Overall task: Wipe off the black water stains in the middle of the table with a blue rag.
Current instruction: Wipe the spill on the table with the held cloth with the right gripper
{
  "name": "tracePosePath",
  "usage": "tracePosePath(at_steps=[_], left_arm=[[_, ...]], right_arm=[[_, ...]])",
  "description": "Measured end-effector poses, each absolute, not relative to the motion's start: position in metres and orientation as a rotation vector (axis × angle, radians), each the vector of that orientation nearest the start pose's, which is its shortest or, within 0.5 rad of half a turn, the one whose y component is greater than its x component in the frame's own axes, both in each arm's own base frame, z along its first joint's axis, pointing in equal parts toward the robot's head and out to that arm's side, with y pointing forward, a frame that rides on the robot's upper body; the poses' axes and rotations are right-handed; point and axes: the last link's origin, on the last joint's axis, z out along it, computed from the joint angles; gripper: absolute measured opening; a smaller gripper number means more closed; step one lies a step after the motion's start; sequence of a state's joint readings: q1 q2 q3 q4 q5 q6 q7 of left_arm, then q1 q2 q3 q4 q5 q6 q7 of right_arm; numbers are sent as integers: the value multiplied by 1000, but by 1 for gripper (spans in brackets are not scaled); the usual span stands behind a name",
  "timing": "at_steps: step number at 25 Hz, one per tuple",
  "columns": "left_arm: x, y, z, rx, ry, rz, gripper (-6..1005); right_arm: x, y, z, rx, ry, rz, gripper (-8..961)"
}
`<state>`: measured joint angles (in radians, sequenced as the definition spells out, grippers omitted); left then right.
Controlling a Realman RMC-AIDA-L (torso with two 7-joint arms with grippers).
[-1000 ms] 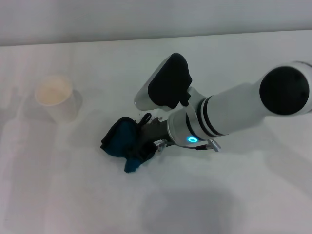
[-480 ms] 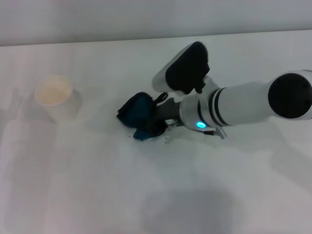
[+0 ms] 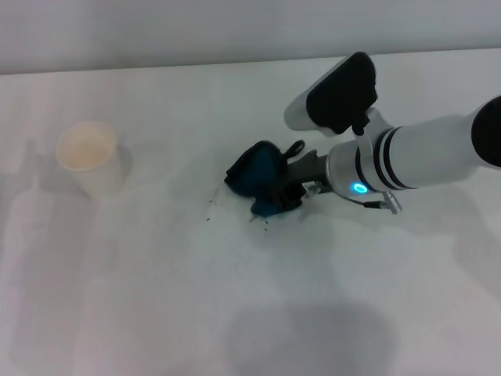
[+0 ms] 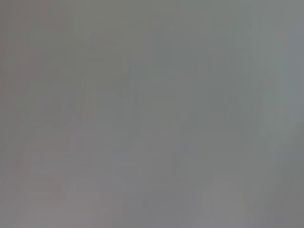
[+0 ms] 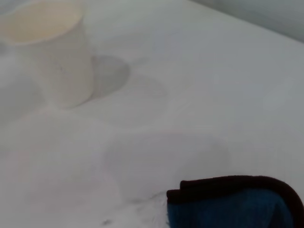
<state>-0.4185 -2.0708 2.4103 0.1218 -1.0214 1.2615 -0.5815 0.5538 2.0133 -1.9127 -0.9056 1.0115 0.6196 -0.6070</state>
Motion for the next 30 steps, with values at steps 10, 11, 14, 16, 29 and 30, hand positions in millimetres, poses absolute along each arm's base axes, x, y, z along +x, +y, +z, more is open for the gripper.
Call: tracePosePath(at_steps=[10, 11, 14, 16, 29, 30], left_arm=[[-334, 322, 2, -1426, -847, -1057, 876], [-334, 322, 2, -1427, -846, -1057, 876], [-332, 323, 0, -1426, -850, -1066, 876], [-332, 322, 0, -1425, -853, -1070, 876], [-332, 322, 0, -1423, -859, -1076, 876], [-331, 322, -1, -1426, -859, -1077, 876]], right_arm=[[179, 322, -143, -2757, 687, -103, 184], [174, 324, -145, -2753, 657, -77, 183], [163, 335, -146, -2699, 593, 1, 181], [162, 346, -144, -2655, 575, 25, 180], [221, 395, -111, -2378, 683, -29, 178], [223, 394, -112, -2379, 680, -37, 178]])
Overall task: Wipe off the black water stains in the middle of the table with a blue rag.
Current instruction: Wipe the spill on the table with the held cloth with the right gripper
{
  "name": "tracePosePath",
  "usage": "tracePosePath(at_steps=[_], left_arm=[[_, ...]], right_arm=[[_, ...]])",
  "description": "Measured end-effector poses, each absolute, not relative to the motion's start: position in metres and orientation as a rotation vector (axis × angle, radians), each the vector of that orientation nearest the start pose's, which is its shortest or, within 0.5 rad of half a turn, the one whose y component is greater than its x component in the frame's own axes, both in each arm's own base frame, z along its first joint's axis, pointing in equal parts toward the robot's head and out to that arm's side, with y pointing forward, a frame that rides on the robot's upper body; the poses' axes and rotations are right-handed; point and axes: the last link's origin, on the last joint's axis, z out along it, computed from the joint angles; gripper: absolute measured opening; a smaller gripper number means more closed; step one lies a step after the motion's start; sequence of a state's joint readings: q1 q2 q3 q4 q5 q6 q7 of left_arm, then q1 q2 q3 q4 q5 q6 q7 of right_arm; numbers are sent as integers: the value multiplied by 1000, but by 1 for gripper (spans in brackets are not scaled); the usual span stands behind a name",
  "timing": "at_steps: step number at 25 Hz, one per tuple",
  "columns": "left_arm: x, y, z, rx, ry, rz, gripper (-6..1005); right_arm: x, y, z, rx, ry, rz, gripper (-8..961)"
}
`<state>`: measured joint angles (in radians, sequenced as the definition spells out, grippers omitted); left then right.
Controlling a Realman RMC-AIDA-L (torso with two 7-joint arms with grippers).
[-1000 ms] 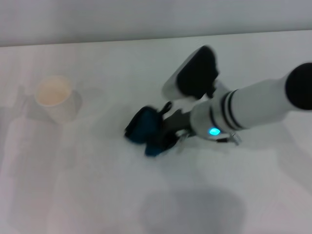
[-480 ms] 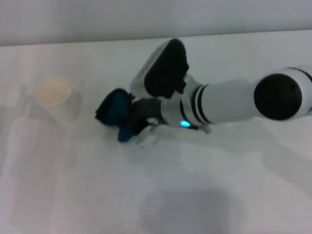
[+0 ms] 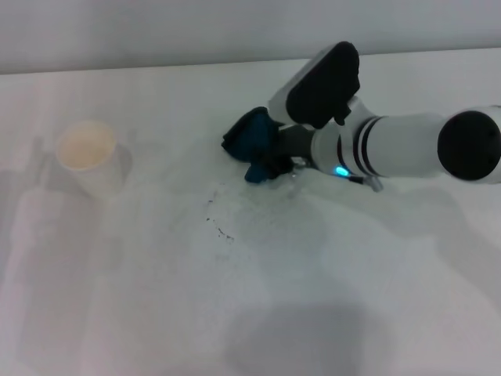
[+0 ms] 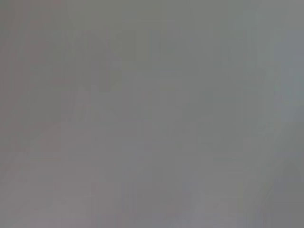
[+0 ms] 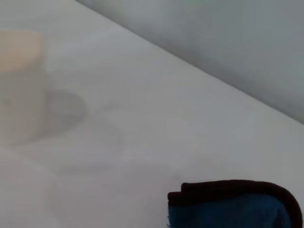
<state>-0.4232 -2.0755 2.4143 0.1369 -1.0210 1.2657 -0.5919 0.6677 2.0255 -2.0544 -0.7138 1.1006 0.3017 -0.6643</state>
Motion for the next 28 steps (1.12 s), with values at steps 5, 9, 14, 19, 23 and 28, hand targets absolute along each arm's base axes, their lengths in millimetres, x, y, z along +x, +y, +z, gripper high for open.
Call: tracePosePath(at_steps=[5, 9, 14, 19, 23, 28], left_arm=[[-331, 322, -2, -1432, -860, -1078, 875], [-331, 322, -2, -1432, -860, -1079, 875], [-332, 321, -1, -1426, -863, -1077, 875], [-333, 321, 0, -1423, -863, -1074, 875], [-333, 321, 0, -1427, -860, -1074, 875], [-333, 323, 1, -1423, -857, -1074, 875]], right_arm=[[204, 368, -132, -2490, 612, -10, 178], [183, 345, -148, -2615, 549, -13, 178], [173, 321, -157, -2750, 487, -74, 177], [182, 313, -153, -2784, 485, -107, 177], [193, 326, -145, -2705, 535, -82, 177], [221, 355, -114, -2552, 577, -123, 177]])
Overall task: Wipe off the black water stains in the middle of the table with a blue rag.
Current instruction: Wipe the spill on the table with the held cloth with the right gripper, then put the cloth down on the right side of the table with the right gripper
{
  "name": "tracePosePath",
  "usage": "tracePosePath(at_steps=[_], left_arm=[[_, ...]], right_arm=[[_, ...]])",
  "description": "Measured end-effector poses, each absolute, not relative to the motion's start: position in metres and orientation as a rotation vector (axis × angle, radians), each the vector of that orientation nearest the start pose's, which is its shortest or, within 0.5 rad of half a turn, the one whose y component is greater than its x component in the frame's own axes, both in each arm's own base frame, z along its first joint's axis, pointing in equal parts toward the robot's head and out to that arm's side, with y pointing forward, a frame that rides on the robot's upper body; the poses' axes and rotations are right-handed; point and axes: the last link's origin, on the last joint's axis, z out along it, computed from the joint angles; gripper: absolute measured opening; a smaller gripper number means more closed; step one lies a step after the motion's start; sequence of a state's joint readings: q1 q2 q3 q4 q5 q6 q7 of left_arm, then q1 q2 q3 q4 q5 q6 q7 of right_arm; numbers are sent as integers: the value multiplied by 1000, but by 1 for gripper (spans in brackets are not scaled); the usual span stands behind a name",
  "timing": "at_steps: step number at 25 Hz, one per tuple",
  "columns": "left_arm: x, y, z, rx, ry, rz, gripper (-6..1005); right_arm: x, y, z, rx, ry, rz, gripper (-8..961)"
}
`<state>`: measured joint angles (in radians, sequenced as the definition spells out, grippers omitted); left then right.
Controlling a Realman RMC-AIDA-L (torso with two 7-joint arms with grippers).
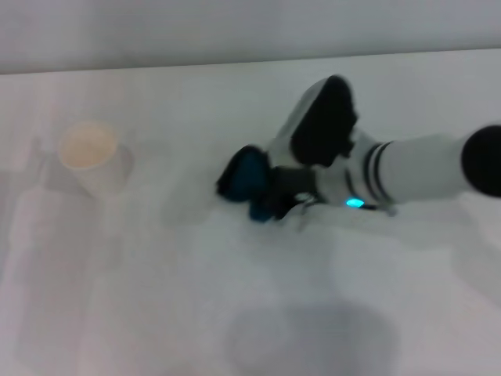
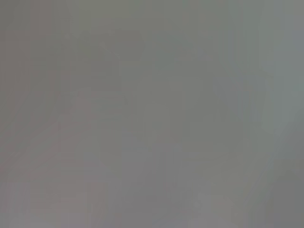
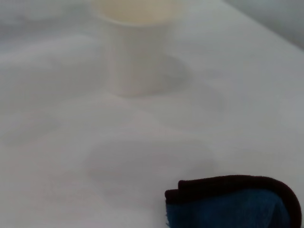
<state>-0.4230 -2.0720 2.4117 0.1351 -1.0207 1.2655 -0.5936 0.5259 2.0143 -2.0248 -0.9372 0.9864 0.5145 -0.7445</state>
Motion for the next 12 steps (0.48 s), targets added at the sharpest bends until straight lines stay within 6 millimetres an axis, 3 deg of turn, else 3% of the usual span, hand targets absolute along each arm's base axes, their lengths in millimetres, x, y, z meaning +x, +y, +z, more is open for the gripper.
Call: tracePosePath(at_steps=[7, 12], left_arm=[[-336, 322, 4, -1417, -855, -1065, 875], [-338, 321, 5, -1413, -855, -1058, 875]], right_arm=[[252, 367, -65, -2467, 684, -229, 177], [238, 356, -39, -2532, 694, -221, 177]])
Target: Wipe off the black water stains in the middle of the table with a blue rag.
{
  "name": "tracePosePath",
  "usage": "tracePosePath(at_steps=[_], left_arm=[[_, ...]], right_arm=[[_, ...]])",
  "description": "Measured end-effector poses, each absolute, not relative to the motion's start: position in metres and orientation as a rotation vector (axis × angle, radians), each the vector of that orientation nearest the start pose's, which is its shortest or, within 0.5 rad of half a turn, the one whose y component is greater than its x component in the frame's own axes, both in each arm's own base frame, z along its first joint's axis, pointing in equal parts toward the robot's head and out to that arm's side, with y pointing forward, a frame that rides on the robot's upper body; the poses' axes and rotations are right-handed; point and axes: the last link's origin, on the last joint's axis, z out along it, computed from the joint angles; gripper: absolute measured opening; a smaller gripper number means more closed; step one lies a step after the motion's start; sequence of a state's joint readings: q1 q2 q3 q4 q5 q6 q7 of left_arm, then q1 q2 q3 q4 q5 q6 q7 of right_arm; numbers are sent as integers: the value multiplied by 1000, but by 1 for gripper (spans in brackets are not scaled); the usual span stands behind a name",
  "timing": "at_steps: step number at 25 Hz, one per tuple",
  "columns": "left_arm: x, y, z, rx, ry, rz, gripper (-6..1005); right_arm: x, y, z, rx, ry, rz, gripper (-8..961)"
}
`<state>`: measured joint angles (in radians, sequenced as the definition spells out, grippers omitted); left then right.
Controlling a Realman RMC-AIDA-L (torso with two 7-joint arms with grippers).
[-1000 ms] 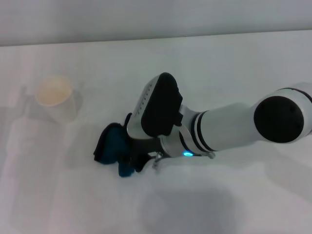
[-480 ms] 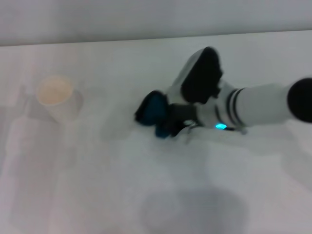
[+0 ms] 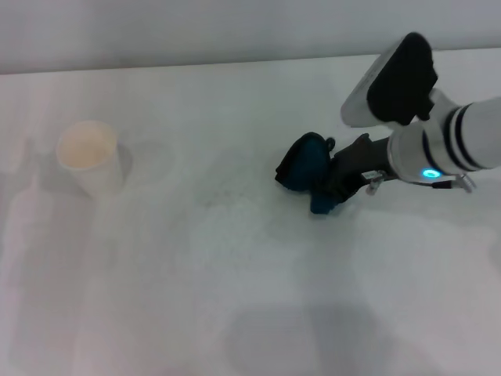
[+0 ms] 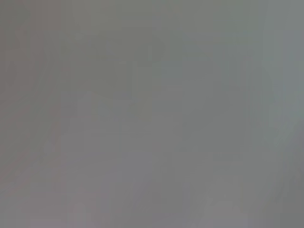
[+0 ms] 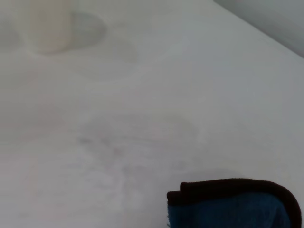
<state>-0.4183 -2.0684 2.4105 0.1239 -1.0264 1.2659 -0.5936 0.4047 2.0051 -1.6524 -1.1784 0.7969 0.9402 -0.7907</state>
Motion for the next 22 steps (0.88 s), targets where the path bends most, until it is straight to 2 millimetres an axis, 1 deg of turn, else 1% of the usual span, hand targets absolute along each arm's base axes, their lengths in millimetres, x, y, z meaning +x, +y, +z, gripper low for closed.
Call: tracePosePath(at_steps=[4, 7, 11, 17, 22], left_arm=[[-339, 322, 6, -1415, -849, -1053, 875], [-338, 323, 7, -1417, -845, -1051, 876], [-338, 323, 7, -1418, -844, -1053, 876], [-338, 323, 7, -1416, -846, -1052, 876], [-340, 320, 8, -1411, -841, -1053, 876]], right_arm=[[224, 347, -33, -2599, 694, -225, 176], [216, 340, -38, -2637, 683, -233, 176], [214, 336, -45, -2653, 651, -255, 200], [213, 335, -44, -2653, 610, -268, 237], [206, 334, -38, -2648, 566, -239, 437]])
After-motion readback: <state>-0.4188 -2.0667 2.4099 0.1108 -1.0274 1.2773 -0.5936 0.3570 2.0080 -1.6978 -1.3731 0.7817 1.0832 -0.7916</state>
